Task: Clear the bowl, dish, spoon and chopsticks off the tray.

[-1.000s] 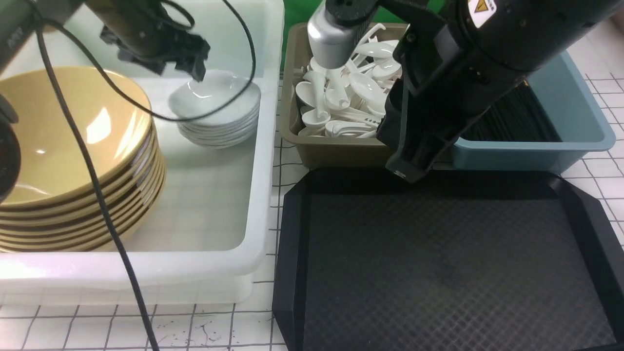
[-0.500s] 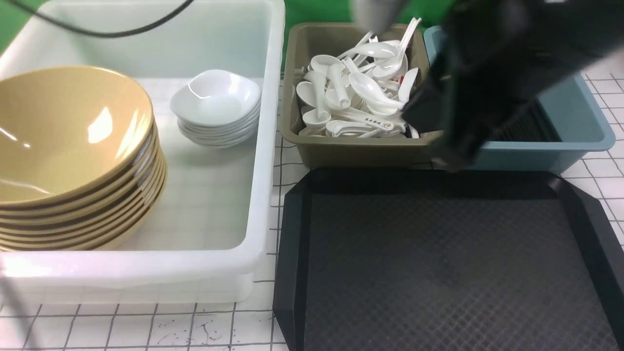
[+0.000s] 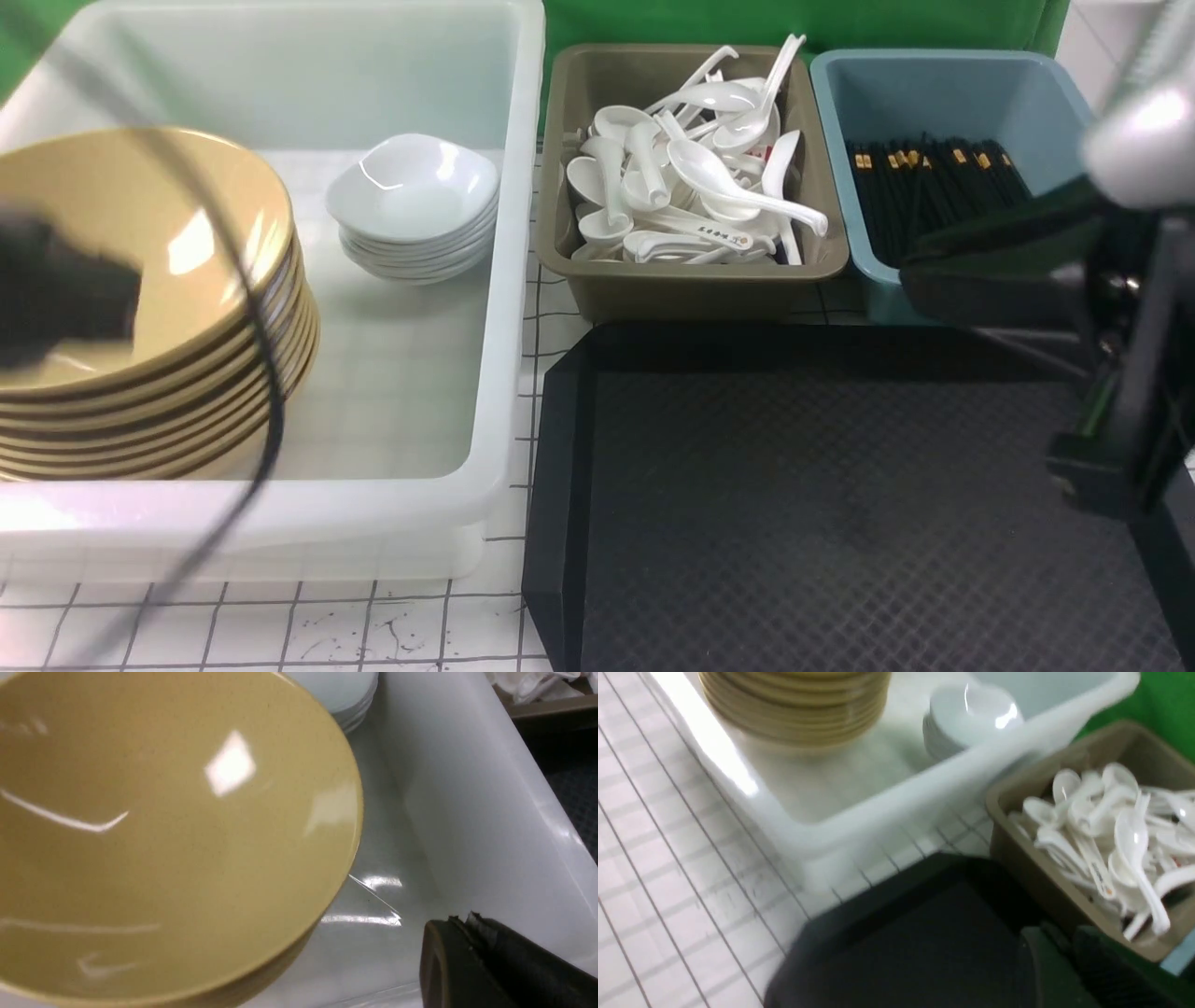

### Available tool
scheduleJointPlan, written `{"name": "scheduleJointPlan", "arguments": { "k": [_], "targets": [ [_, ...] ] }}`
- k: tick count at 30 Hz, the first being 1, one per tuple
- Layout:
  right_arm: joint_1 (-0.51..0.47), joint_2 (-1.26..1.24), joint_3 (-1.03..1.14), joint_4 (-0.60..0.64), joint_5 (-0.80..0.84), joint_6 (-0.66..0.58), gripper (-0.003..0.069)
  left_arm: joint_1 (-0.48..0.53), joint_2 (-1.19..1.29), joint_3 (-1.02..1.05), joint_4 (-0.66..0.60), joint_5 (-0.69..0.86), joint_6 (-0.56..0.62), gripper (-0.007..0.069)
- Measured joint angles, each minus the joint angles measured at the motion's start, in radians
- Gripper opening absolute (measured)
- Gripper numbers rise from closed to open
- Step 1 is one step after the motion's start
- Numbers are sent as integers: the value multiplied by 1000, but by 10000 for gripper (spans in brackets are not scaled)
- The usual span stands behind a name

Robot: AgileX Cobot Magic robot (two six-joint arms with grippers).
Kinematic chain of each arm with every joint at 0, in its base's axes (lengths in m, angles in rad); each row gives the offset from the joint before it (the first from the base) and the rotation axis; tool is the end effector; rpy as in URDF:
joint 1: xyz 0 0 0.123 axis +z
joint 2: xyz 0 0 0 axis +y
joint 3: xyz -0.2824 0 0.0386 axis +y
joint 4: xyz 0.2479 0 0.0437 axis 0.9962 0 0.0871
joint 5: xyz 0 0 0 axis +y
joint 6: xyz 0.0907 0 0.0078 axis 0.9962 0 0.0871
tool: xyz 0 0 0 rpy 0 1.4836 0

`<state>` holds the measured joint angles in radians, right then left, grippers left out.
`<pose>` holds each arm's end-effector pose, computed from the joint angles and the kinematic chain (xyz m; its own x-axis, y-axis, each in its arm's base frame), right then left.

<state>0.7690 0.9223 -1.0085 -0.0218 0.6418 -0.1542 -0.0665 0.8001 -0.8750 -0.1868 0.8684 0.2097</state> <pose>0.1335 0.1275 0.3951 -0.2022 -0.4334 -0.8782 -0.7323 0.6623 -0.1582 0.1427 -0.0225 0.3566 -0.6232 0.1289 -0.7714 0.2300 0.9729 -0.0232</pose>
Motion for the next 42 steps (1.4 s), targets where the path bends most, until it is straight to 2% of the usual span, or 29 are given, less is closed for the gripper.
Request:
{"name": "scheduleJointPlan", "arguments": {
  "k": [6, 12, 19, 37, 42],
  "targets": [
    [0, -150, 163, 79, -199, 0, 129, 0, -338, 301, -2, -141, -11, -13],
    [0, -245, 272, 97, -321, 1, 131, 0, -524, 451, -3, -184, -48, -13],
    [0, -250, 290, 101, -339, 3, 134, 0, -535, 472, 0, -250, -48, -13],
    [0, -250, 291, 103, -339, 3, 152, 0, -535, 473, 0, -235, -46, -13],
    [0, -256, 310, 84, -383, 3, 141, 0, -535, 473, 0, -235, -46, -13]
  ]
}}
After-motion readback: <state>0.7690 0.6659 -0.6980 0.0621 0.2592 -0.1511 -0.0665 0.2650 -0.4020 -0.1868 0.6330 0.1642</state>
